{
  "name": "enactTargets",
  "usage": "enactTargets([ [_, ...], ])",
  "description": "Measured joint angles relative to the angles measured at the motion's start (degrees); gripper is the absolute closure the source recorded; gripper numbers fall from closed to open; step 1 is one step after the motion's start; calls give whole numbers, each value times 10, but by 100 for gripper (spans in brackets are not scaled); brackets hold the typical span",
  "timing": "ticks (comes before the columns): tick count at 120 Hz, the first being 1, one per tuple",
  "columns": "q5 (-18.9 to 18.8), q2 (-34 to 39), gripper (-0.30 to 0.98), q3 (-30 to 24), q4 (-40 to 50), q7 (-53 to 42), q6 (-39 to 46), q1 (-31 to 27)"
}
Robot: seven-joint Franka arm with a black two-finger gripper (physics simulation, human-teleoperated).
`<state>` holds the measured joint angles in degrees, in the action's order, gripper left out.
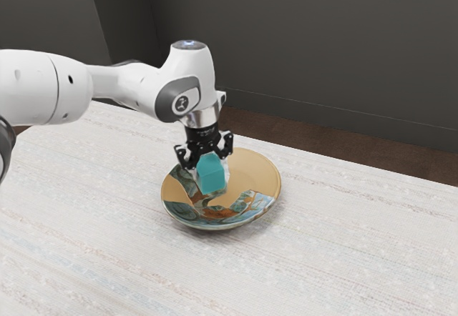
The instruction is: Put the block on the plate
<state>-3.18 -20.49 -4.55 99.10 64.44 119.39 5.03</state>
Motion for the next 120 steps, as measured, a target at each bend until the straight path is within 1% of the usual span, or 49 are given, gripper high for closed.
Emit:
enactTargets([
  [18,0,5,12,0,1,34,7,0],
  [32,5,13,7,2,-1,52,7,0],
  [42,6,22,5,15,-3,39,2,0],
  [52,5,34,3,32,-9,-2,-10,0],
  [65,2,48,2,58,-11,-79,-20,1],
  [74,0,63,1,66,-10,-131,-26,1],
  [97,-28,138,0,77,-5,-238,-65,3],
  [120,-46,185,0,93,-5,-318,-110,-6],
])
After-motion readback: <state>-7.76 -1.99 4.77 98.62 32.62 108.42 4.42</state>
